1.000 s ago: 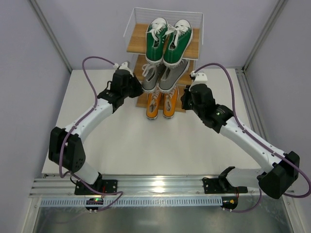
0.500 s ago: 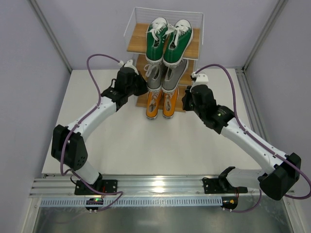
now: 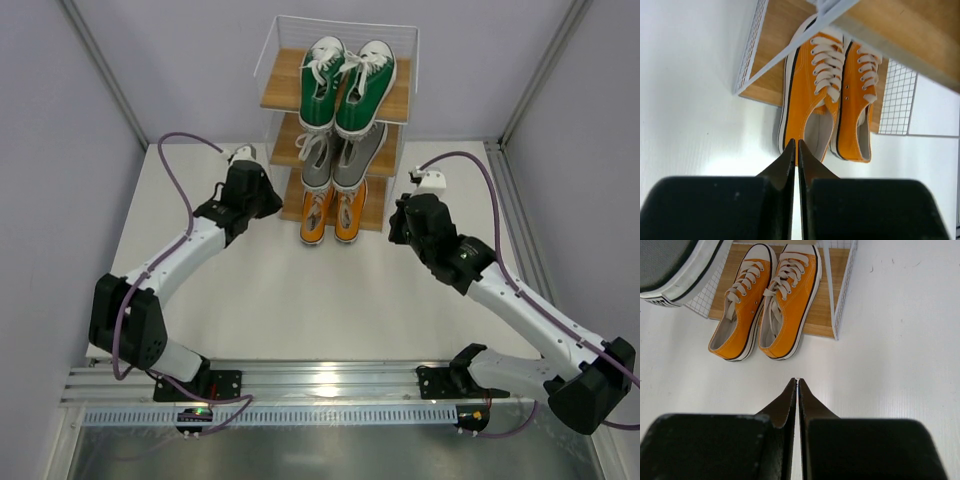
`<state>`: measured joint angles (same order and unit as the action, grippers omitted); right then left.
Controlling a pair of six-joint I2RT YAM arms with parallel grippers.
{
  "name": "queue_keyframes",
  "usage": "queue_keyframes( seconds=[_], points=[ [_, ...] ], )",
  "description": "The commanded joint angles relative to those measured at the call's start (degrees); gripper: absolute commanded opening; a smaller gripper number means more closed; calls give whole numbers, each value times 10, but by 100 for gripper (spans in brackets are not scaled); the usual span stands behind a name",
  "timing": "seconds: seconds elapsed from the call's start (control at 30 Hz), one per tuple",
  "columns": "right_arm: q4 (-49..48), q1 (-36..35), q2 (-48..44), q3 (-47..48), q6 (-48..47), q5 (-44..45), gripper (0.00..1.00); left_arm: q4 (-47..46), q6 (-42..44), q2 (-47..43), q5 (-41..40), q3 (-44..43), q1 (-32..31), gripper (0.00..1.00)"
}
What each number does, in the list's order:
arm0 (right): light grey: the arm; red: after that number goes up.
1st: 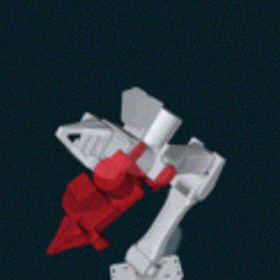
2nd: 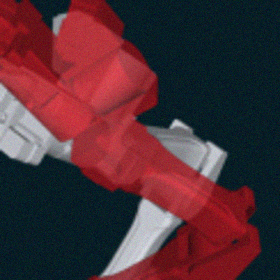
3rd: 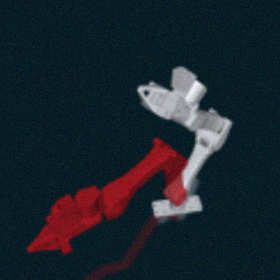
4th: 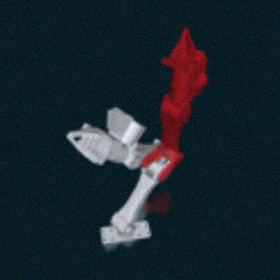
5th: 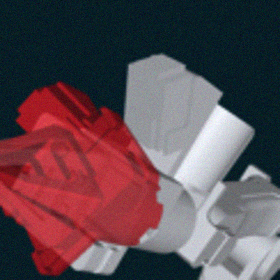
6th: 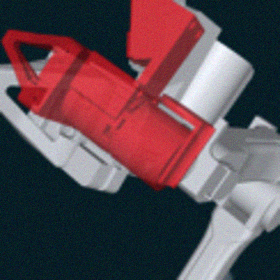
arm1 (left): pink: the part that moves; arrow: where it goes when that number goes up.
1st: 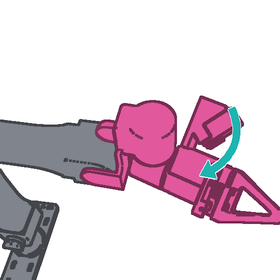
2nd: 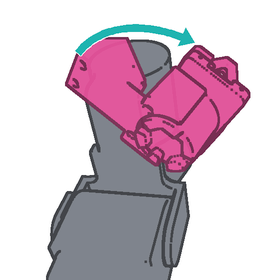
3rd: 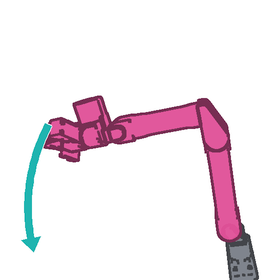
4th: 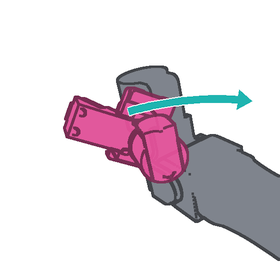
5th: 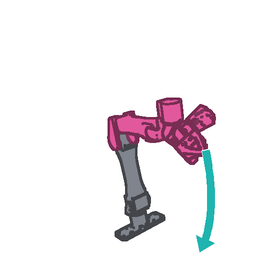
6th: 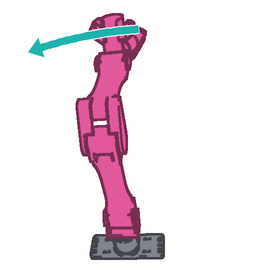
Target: Place and organize the shoes onto the shoe shelf
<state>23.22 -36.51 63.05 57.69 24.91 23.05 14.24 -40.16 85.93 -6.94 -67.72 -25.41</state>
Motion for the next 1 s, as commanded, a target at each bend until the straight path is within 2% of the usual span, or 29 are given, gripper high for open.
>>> queue_keyframes(
  seconds=[0.0, 0.2, 0.27, 0.5, 0.63, 0.83, 0.97],
  points=[
    [-5, 2, -31, -22, 33, 17, 4, -16, 5, -17, 36, 44, 1, 0],
    [2, 2, -50, -54, 53, -7, 4, -140, -104, 48, 227, 139, 1, 0],
    [0, 2, -50, -60, 63, -16, 4, -187, -140, 70, 248, 160, 2, 0],
    [-15, 2, -43, -86, 80, -36, 4, -202, -180, 127, 280, 159, 0, 0],
    [-22, 2, -37, -99, 84, -38, 4, -235, -195, 149, 269, 169, -2, 0],
    [-37, 2, -25, -112, 90, -43, 4, -235, -193, 201, 240, 124, -3, 0],
    [-42, 3, -13, -114, 89, -42, 4, -222, -193, 225, 234, 59, -3, 0]
  ],
)
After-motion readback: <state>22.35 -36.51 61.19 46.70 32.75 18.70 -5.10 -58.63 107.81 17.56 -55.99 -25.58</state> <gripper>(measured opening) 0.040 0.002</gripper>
